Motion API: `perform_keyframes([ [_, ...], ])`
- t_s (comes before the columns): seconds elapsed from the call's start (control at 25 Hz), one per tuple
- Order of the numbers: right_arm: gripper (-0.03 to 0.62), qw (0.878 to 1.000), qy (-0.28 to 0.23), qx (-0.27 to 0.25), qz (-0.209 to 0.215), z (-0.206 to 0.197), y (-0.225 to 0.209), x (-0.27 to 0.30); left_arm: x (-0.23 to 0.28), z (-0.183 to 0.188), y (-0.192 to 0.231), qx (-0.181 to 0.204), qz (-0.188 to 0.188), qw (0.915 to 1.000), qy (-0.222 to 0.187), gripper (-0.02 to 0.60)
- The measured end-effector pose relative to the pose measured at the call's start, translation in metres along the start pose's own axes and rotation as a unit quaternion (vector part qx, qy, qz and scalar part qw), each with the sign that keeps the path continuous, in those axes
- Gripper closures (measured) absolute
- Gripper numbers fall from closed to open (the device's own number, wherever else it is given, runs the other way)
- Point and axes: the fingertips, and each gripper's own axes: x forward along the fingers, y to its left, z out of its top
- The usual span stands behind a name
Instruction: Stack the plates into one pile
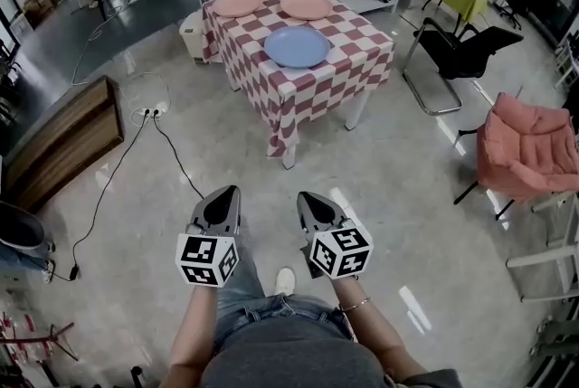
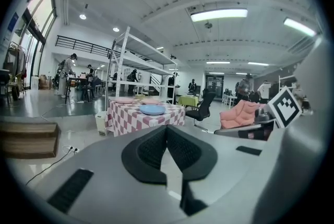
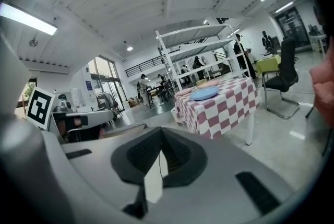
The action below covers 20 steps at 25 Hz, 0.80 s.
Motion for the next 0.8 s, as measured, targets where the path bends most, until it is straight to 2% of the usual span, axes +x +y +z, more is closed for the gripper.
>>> perform_keyframes([
  [0.24, 0.583, 1.000, 0.004, 0.001, -0.007, 0.003, -0.007, 0.029, 0.023, -0.004, 0.021, -0.007, -0.005, 0.9999, 0.007, 0.565],
  [0.4, 0.583, 1.000, 0.009, -0.004, -0.012, 0.017, -0.010, 0.061, 0.050, 0.001, 0.053, -0.018, -0.005, 0.9998, 0.008, 0.565],
  [0.64, 0.583, 1.000, 0.012, -0.002, -0.023, 0.045, -0.021, 0.148, 0.104, 0.012, 0.138, -0.040, 0.010, 0.9991, 0.012, 0.565],
  [0.8, 0.583, 1.000, 0.007, -0.003, -0.027, 0.074, -0.024, 0.218, 0.149, 0.030, 0.197, -0.051, 0.008, 0.9986, 0.011, 0.565],
])
